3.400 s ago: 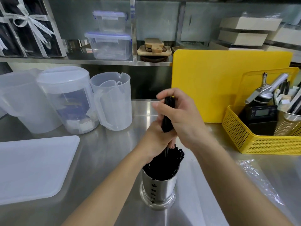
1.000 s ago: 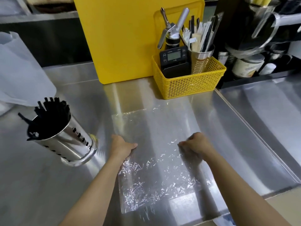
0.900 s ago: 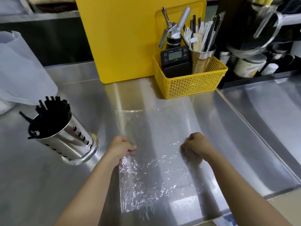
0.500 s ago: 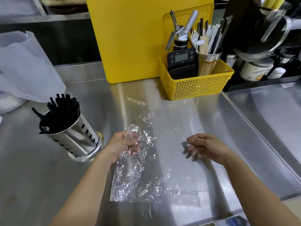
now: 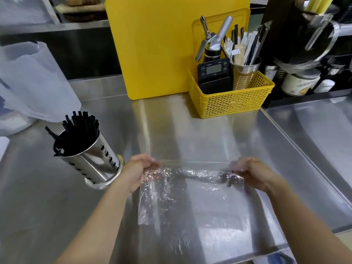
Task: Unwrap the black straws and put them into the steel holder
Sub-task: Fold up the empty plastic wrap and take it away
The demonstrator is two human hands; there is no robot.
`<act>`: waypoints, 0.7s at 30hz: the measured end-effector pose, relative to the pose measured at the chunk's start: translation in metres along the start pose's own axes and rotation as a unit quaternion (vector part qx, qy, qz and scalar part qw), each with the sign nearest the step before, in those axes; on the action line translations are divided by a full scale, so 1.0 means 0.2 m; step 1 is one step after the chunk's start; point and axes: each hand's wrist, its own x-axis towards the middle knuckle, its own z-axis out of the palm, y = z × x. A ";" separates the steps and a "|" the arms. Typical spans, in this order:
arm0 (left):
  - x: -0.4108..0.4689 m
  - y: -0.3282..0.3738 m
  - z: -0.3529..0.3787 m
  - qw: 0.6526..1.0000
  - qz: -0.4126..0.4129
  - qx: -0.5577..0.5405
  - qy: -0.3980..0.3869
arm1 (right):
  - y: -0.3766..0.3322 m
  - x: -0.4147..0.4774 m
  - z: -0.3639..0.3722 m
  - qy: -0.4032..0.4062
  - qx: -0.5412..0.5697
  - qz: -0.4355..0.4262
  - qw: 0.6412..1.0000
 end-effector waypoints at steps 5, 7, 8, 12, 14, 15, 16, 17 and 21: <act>0.04 -0.03 0.01 0.993 -0.092 -0.076 -0.029 | 0.01 0.01 -0.05 0.059 -0.134 -0.019 0.989; 0.05 -0.03 0.00 0.986 -0.137 -0.075 -0.050 | 0.00 0.01 -0.04 0.066 -0.194 -0.033 0.978; 0.04 -0.03 0.01 0.988 -0.138 -0.042 -0.063 | -0.01 0.00 -0.04 0.070 -0.209 -0.043 0.974; 0.05 -0.05 0.07 0.993 -0.042 0.109 0.009 | -0.05 -0.01 -0.01 0.104 -0.283 -0.127 0.945; 0.04 0.00 0.10 0.994 0.023 0.108 0.018 | -0.09 -0.02 0.02 0.122 -0.308 -0.158 0.930; 0.04 0.02 0.10 0.993 0.049 0.109 0.011 | -0.11 -0.03 0.03 0.124 -0.332 -0.175 0.919; 0.04 0.05 0.11 0.990 0.076 0.121 -0.001 | -0.14 -0.04 0.05 0.112 -0.362 -0.186 0.907; 0.03 0.07 0.11 0.985 0.101 0.136 -0.018 | -0.17 -0.04 0.08 0.091 -0.393 -0.196 0.894; 0.04 0.15 0.14 0.969 0.168 0.157 -0.095 | -0.27 -0.03 0.21 -0.098 -0.411 -0.096 0.901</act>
